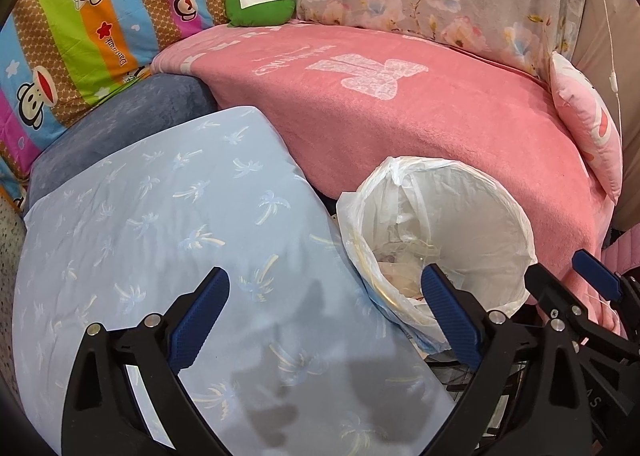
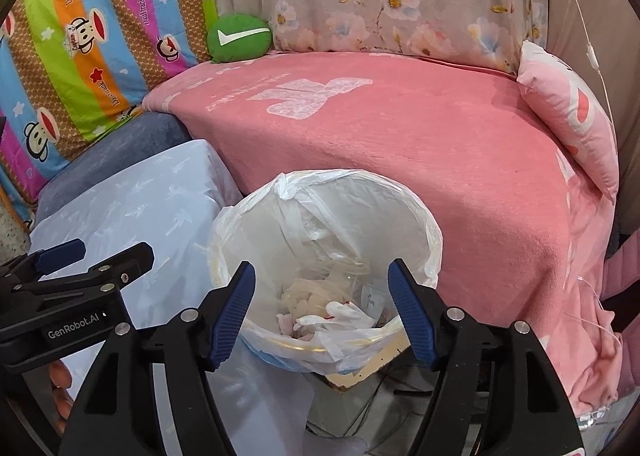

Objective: Collect trash

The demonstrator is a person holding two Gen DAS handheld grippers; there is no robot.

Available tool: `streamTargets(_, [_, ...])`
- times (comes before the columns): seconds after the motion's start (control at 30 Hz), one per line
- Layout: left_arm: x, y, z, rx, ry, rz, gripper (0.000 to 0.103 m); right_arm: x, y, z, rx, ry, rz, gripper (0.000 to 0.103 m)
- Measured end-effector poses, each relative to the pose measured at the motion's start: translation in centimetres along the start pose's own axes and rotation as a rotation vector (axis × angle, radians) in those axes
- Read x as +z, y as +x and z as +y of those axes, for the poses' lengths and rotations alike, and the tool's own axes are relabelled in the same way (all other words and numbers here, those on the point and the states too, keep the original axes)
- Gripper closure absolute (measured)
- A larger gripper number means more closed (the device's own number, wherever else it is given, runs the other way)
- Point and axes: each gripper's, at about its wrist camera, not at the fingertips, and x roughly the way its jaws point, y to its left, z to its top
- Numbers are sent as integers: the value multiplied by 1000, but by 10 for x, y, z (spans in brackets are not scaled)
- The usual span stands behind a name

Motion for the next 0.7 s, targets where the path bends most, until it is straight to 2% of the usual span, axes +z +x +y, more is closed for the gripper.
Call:
streamTargets(0.07, [-1,-1,-1,5,0,-2,10,-1,-1,0,-2,-2,-2,31])
streamTargets(0.17, [-2,-2,-3,10,7,-4,10,-2,-1,0,-1,-6,5,23])
streamTargets(0.27, [-4,-2,-4,12,9,-2,10,-4,-2,0,-10,-16,0,19])
streamTargets(0.7, [-11,-2,-3,33,6,9,10,-12,-4,-1,-25,-16,11,15])
